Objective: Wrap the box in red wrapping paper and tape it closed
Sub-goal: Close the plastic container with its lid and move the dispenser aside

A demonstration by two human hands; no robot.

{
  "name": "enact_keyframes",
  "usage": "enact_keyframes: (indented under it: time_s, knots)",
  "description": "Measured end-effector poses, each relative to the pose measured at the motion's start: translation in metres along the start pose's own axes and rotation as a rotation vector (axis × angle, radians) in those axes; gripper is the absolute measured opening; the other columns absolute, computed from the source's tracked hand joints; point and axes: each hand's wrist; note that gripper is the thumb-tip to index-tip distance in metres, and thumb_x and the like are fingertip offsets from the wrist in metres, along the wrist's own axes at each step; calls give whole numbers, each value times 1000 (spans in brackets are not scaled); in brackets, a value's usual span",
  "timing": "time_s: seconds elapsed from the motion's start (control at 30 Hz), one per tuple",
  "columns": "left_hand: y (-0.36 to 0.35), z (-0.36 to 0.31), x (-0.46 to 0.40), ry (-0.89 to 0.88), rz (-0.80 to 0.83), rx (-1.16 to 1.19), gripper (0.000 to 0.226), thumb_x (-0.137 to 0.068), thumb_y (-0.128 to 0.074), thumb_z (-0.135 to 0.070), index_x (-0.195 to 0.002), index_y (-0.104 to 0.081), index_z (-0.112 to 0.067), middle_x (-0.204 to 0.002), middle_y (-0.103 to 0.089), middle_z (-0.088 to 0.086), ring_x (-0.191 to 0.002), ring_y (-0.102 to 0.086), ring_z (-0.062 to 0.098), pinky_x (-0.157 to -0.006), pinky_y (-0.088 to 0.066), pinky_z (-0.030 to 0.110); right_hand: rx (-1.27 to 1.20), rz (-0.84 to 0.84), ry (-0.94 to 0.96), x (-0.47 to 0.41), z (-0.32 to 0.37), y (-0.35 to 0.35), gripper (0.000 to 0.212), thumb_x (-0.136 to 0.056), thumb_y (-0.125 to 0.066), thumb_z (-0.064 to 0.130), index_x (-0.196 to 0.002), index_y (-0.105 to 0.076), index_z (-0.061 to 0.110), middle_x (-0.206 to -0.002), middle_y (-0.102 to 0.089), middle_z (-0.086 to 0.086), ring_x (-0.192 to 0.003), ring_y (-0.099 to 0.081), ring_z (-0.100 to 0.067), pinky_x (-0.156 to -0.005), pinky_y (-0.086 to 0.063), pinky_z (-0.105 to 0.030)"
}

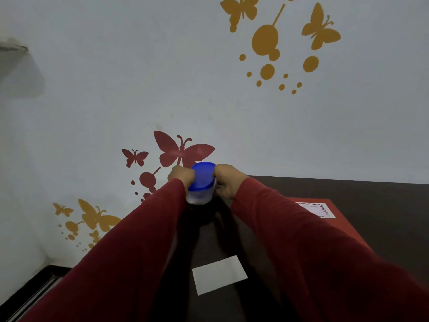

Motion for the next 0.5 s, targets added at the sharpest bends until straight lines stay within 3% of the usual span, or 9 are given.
enact_keyframes:
  time_s: [0.07, 0.17, 0.2, 0.23, 0.27, 0.3, 0.37, 0.43, 0.5]
  knots:
    - [6, -14, 23, -106, -69, -47, 20, -99, -52, -7, -111, -65, 2, -104, -66, 16, -102, -64, 35, -79, -45, 34, -6, -10, 4, 21, 10, 11, 30, -106, -39, 7, -134, -49, 11, -104, -50, -10, -137, -51, -35, -111, -44, -42]
    - [9, -38, 62, -304, -117, 46, 26, -95, -47, -3, -72, -58, -5, -68, -53, 10, -72, -50, 32, -65, -39, 36, -115, -91, 77, 50, 24, 33, 47, -103, -43, 5, -150, -41, -2, -114, -43, -13, -140, -49, -36, -100, -48, -43]
    - [9, -47, 77, -350, -95, 99, 27, -96, -49, -4, -72, -61, -4, -69, -55, 14, -79, -40, 10, -65, -42, 40, -151, -125, 105, 64, 27, 41, 48, -102, -45, 5, -149, -42, -4, -115, -44, -12, -133, -56, -34, -92, -49, -39]
    - [8, -56, 89, -374, -52, 159, 24, -97, -53, -7, -79, -68, -3, -77, -65, 15, -107, -54, 46, -71, -49, 41, -175, -152, 127, 76, 30, 48, 46, -99, -47, 5, -145, -48, -4, -112, -48, -12, -122, -62, -30, -85, -50, -37]
    - [6, -67, 104, -392, 11, 232, 20, -97, -57, -11, -84, -71, -8, -85, -72, 9, -86, -68, 30, -79, -54, 36, -187, -205, 159, 93, 32, 59, 42, -96, -48, 5, -137, -54, -4, -107, -54, -12, -112, -66, -26, -80, -51, -36]
    - [3, -76, 117, -392, 78, 298, 17, -97, -59, -13, -89, -74, -12, -94, -76, 4, -93, -70, 22, -84, -55, 32, -164, -263, 192, 107, 33, 67, 34, -93, -49, 6, -124, -62, -3, -103, -61, -13, -101, -69, -26, -78, -55, -37]
    - [-11, -99, 154, -391, 239, 382, 13, -97, -61, -15, -93, -74, -16, -98, -78, 2, -92, -70, 17, -79, -53, 29, -47, -425, 281, 151, 34, 97, 19, -89, -53, 6, -97, -70, 5, -97, -70, -14, -87, -69, -29, -79, -58, -38]
    - [-31, -117, 191, -389, 392, 394, 11, -95, -64, -14, -96, -75, -12, -97, -78, 3, -90, -71, 19, -77, -51, 30, 57, -534, 393, 204, 24, 128, 18, -90, -55, 10, -92, -73, 14, -101, -73, -5, -94, -68, -25, -88, -58, -37]
    - [-55, -131, 229, -384, 535, 382, 9, -92, -69, -12, -97, -75, -8, -96, -77, 7, -88, -71, 20, -78, -51, 33, 103, -573, 487, 260, 6, 156, 22, -92, -59, 15, -109, -73, 19, -113, -72, 5, -106, -66, -16, -96, -56, -35]
Point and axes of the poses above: each hand's wrist, its own x-axis away from the middle knuckle, its own y-axis out of the back of the hand, z = x × y
